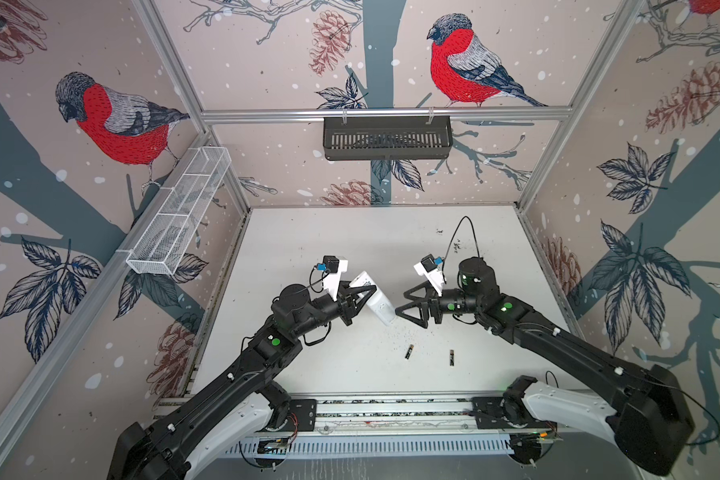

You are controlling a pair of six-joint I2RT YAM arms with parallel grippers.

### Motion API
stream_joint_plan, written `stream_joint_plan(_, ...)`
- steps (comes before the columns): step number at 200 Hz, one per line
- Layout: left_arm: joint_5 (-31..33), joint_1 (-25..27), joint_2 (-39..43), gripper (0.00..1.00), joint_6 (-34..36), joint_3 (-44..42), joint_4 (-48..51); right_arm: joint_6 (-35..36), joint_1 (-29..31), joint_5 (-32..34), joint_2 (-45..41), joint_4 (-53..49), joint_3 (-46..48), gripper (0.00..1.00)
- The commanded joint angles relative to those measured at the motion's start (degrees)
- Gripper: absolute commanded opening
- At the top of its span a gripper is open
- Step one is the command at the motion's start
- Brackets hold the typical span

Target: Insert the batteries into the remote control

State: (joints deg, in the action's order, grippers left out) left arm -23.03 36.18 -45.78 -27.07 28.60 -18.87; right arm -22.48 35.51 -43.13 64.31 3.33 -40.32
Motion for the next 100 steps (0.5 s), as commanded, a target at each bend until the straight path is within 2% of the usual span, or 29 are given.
stream_joint_plan(1,6.87,-0.24,0.17,0.0,-1.88,-2.35,-2.81,-8.05,-0.96,6.18,2.45,5.63,0.26,1.0)
stream_joint_plan(30,11.8,-0.32,0.53,0.0,-5.64,-7.97,-8.83,-10.68,0.26,9.55,9.37,4.86,-1.88,0.99)
stream_joint_plan(74,20.31,-0.28,1.19,0.0,-9.13,-17.49,-18.52,-13.95,7.86,24.2,16.54,3.23,-3.96,1.0)
stream_joint_plan(100,24.0,-0.33,0.76,0.0,-10.75,-21.84,-22.79,-16.61,11.71,28.24,21.05,3.83,-5.92,0.99)
